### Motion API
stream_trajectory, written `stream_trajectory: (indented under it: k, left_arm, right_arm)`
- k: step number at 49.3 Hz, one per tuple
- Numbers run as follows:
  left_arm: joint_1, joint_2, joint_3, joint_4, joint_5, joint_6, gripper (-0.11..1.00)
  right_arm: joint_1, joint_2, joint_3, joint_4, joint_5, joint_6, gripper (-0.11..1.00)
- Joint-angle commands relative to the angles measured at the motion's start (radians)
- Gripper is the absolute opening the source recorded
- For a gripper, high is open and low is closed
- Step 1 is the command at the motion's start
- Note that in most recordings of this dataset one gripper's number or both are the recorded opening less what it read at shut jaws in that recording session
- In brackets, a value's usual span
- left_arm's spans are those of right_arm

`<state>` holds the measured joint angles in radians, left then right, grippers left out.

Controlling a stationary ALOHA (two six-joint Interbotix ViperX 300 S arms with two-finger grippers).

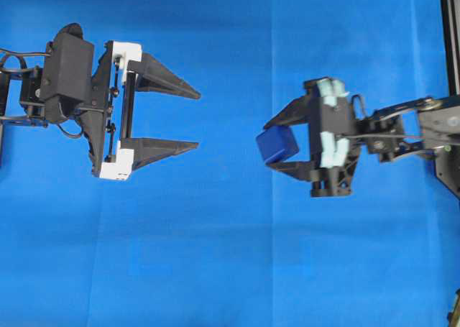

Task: Handover the blue block to the right arm after grasping it with the left arm, then place it in the designated position.
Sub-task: 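Lower the cube with the right gripper toward the table center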

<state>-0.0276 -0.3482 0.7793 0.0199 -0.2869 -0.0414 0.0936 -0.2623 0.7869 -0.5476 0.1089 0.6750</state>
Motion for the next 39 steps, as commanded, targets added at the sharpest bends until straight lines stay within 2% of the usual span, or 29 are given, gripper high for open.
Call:
stream_trajectory:
  k: [1, 14, 39]
  left_arm:
    - [0.002, -0.014, -0.028, 0.002, -0.006, 0.000, 0.92]
    - [0.002, -0.012, -0.029, 0.000, -0.006, 0.000, 0.92]
    - [0.002, -0.011, -0.029, 0.000, -0.005, -0.002, 0.92]
  right_arm:
    - [-0.005, 0.040, -0.011, 0.005, -0.052, 0.003, 0.49]
    - [-0.017, 0.190, -0.014, 0.046, -0.212, 0.002, 0.49]
    - [-0.020, 0.367, -0.049, 0.071, -0.362, 0.002, 0.49]
